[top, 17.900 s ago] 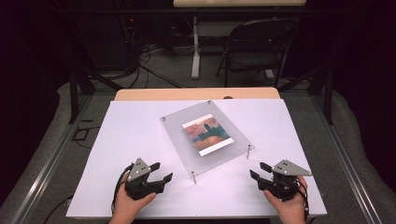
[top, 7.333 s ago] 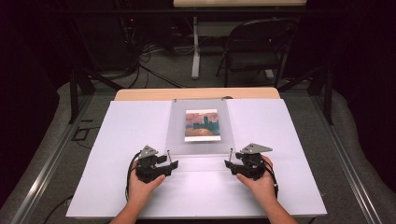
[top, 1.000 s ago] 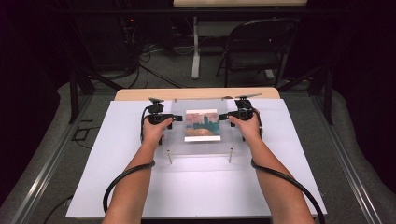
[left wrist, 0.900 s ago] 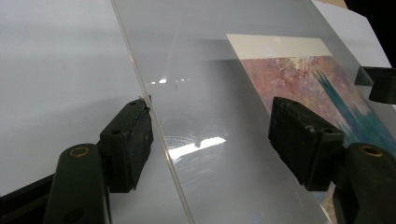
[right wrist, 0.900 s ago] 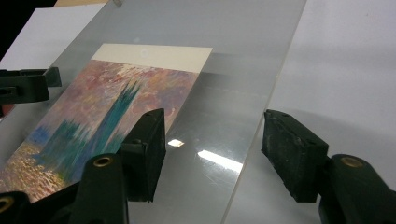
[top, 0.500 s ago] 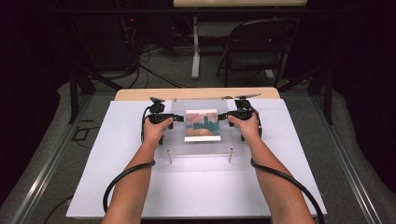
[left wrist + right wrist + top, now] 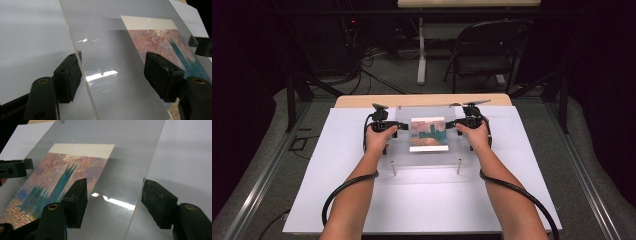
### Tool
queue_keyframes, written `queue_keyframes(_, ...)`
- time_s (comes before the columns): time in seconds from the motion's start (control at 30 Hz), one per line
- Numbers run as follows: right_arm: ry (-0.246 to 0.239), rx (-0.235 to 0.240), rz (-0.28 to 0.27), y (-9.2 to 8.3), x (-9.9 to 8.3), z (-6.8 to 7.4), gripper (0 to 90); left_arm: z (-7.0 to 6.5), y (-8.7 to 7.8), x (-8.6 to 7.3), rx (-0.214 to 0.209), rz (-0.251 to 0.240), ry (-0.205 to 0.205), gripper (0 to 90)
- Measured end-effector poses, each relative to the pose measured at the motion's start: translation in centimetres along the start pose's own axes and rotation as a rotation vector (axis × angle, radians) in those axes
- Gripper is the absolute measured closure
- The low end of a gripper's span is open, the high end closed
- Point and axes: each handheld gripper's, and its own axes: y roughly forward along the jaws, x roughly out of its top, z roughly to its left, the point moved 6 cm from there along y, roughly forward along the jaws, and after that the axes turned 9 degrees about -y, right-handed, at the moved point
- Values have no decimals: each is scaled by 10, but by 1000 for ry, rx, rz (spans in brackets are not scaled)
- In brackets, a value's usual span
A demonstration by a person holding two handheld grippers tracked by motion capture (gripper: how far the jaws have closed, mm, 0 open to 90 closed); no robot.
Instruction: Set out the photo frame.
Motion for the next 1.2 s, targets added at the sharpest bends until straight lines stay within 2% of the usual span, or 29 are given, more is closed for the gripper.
queue_keyframes(0.53,11,-4,-8,-2,0,1,385,-4,-4,2,43,18,5,319)
queue_keyframes(1.2,-7,-12,-12,-6,2,4,387,-6,-8,3,39,14,5,340)
